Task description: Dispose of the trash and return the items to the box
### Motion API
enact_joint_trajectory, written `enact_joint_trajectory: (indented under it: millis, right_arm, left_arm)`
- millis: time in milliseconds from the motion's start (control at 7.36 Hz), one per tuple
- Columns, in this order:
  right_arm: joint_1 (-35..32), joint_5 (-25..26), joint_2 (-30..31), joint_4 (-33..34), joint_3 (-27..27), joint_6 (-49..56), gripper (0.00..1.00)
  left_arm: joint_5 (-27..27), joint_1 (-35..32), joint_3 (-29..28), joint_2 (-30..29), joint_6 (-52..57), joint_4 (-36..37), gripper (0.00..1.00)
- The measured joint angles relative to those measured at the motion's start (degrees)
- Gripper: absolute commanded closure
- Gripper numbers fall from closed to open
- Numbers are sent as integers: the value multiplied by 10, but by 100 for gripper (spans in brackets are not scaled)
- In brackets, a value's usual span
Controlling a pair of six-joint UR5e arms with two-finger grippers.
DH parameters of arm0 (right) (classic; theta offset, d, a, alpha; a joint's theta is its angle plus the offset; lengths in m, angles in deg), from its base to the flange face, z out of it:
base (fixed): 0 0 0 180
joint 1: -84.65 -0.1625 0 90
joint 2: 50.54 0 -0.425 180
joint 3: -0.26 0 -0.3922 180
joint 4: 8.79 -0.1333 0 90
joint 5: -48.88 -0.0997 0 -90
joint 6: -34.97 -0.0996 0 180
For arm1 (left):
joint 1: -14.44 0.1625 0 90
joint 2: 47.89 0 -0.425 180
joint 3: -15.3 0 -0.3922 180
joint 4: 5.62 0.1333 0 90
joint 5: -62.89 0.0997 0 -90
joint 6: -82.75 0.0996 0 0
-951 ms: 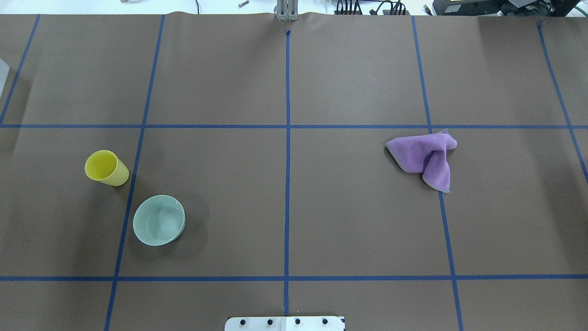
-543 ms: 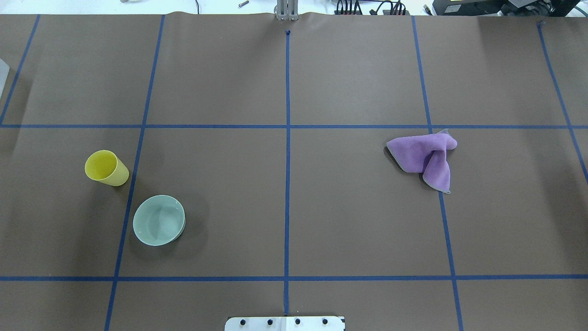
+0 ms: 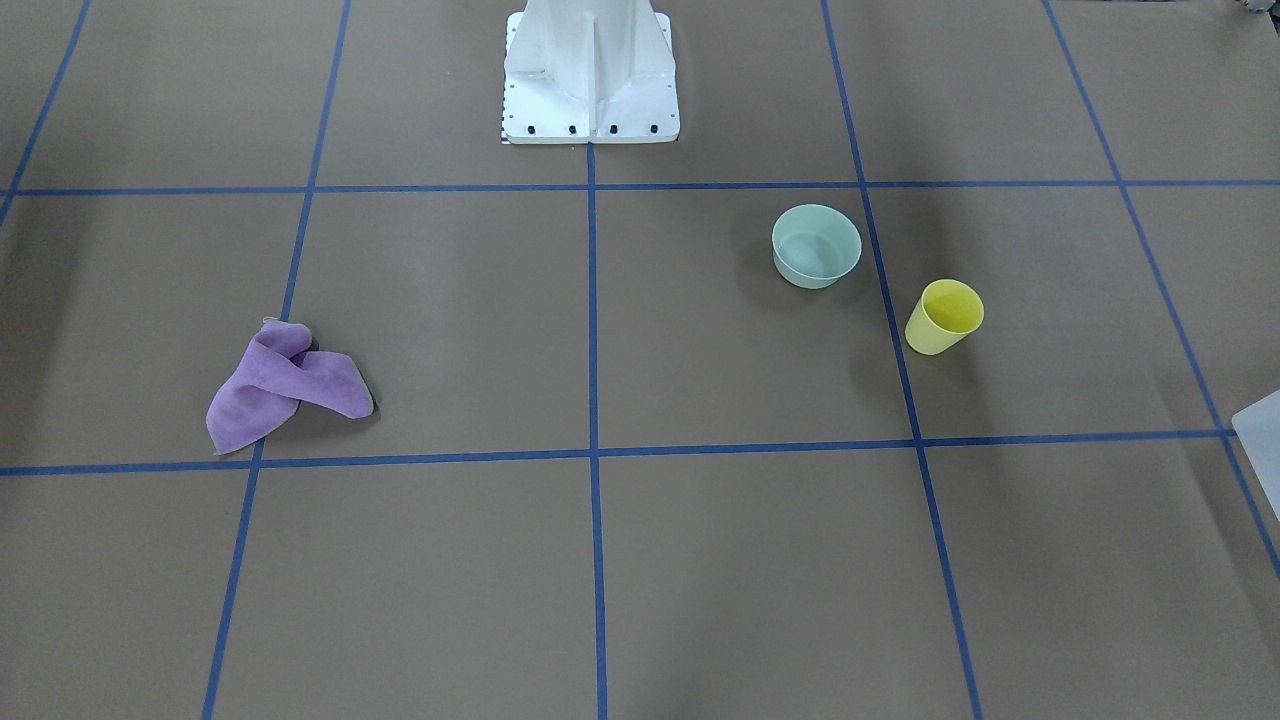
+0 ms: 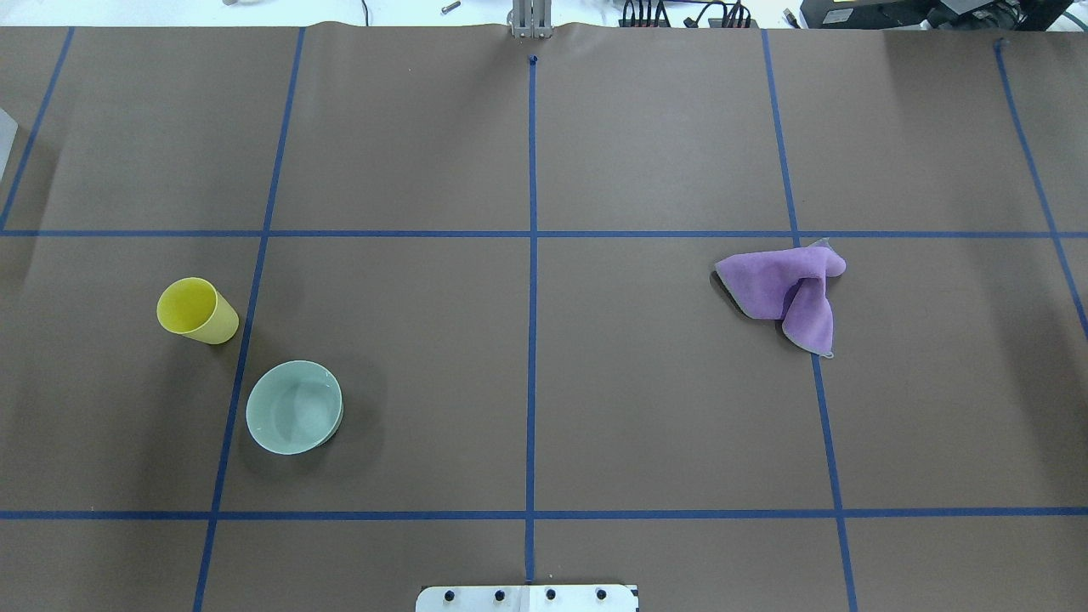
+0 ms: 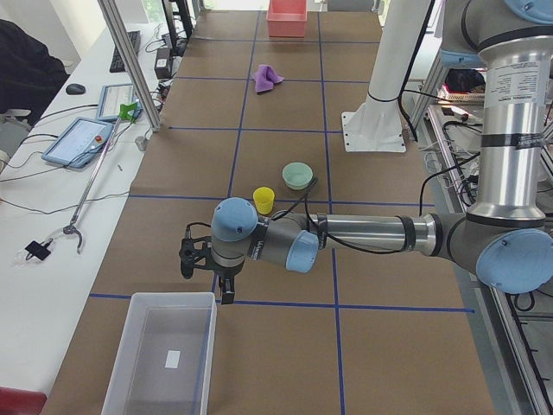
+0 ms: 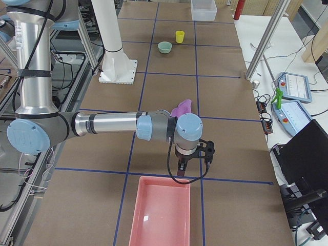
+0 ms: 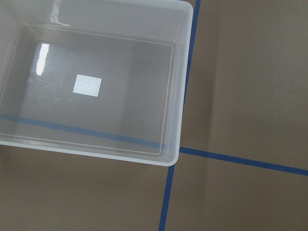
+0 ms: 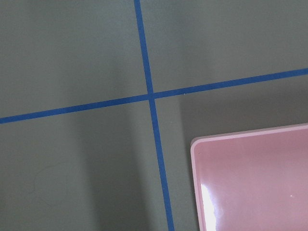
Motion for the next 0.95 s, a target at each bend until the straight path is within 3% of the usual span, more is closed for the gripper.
enact_joint_trajectory:
  millis: [951]
  right_arm:
    - [-3, 0, 1, 1, 9, -3, 0]
  left_arm:
    - [18, 0, 12, 9, 0, -4, 1]
